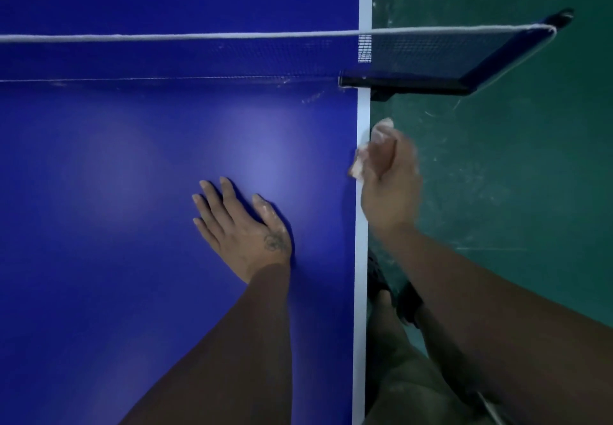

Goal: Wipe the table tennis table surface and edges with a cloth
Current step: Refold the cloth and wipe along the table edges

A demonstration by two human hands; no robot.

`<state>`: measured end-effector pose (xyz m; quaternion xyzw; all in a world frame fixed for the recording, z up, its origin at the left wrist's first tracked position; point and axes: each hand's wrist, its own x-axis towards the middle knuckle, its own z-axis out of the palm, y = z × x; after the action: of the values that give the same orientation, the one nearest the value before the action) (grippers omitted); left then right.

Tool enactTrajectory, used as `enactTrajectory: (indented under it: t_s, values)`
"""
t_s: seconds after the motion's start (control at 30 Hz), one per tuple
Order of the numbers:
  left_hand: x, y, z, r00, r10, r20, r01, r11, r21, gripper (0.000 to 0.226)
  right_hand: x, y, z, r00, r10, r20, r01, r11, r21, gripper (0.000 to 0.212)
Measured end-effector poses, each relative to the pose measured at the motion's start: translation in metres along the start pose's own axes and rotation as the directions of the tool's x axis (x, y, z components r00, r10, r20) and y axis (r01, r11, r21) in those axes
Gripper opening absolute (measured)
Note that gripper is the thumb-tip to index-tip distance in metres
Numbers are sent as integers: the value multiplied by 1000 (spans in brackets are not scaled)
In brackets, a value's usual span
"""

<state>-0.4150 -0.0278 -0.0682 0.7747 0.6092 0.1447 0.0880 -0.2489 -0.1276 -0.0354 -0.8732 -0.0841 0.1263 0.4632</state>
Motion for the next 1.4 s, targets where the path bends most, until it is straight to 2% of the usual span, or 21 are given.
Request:
enactTrajectory:
  t_s: [0.07,0.13,0.17,0.27,0.37,0.43,0.53,0.63,0.8,0.9,1.0,1.13,1.2,1.3,1.4]
  values:
    - [0,0,0,1000,-7,1,7,1000,6,57,12,-9,2,980,-198,-35,199,980,11,21]
    - [0,1,-1,1000,-14,8,14,1000,10,57,14,-21,16,905,-417,84,421,906,-48,24]
    - [0,1,-1,1000,-13,10,13,1000,11,57,12,-27,26,861,-475,182,496,863,-96,30]
    - [0,0,0,1000,-17,7,17,1000,17,57,1,-49,58,779,-476,408,582,791,-189,54]
    - [1,-2,3,1000,-12,-2,12,1000,28,56,11,-73,88,670,-501,548,698,677,-234,68]
    - [1,-3,4,1000,-13,-1,14,999,34,56,27,-85,104,628,-486,608,753,576,-317,72]
    - [2,-3,5,1000,-12,-5,12,999,35,56,50,-95,118,650,-476,592,758,462,-460,71]
    - [1,-1,4,1000,-14,-4,14,999,32,57,66,-94,114,677,-453,580,735,446,-510,63]
    - [2,-1,3,1000,-17,1,17,999,32,57,60,-69,83,776,-429,463,631,520,-575,55]
    - [1,-1,2,1000,-18,7,18,999,30,57,53,-50,56,782,-451,430,623,538,-569,47]
    - [1,0,0,1000,-18,10,18,1000,26,58,56,-31,30,803,-410,431,595,556,-580,42]
    - [1,2,-1,999,-23,21,23,999,25,59,72,-21,3,917,-319,239,397,680,-617,38]
    - [2,1,-1,999,-24,22,24,999,25,60,73,-18,-10,941,-270,205,338,702,-627,39]
    - [1,2,-4,999,-30,34,29,999,23,61,60,-16,-26,942,-245,229,335,692,-639,44]
    - [-2,4,-6,999,-27,41,25,999,28,60,42,-29,-27,885,-335,323,465,677,-571,46]
